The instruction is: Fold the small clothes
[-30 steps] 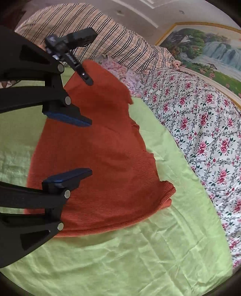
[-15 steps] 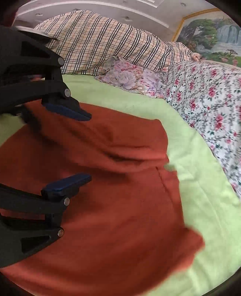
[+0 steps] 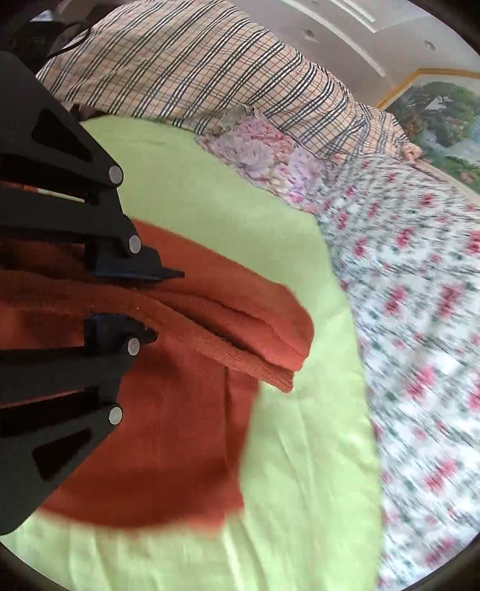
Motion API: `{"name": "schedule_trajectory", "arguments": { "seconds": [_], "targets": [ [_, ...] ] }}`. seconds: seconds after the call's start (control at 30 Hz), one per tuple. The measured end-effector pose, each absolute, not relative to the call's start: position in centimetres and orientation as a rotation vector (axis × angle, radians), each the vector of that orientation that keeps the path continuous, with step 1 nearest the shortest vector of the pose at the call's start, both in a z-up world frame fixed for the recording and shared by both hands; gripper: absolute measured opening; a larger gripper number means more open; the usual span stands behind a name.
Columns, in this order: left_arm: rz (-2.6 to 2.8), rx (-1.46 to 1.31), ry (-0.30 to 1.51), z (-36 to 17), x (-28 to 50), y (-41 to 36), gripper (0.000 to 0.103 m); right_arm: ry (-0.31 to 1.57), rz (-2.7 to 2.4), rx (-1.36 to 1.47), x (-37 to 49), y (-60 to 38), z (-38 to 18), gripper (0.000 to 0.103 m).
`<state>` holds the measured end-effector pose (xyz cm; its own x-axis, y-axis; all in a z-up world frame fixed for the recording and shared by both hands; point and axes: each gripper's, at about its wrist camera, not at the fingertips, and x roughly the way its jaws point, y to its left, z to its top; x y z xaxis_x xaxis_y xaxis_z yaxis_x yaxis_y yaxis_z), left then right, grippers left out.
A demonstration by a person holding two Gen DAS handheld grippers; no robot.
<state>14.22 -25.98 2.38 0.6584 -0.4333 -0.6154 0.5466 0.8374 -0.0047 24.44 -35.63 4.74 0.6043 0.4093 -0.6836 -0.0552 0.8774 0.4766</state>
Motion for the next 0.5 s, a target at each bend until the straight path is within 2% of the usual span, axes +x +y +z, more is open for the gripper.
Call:
{"name": "schedule_trajectory", "arguments": {
  "seconds": [0.13,0.3,0.5],
  "targets": [
    [-0.623,0.194,0.718,-0.1,14.5,-29.8,0.007,0.926,0.163,0.426,22.0,-39.8,3.2,0.014],
    [-0.628,0.194,0.764,-1.8,14.7,-30.5,0.007,0.976,0.107,0.454,20.7,-42.5,-0.4,0.014],
    [-0.664,0.186,0.810,-1.9,14.9,-29.6,0.018,0.953,0.124,0.442,20.7,-42.8,-0.6,0.014]
  ]
}}
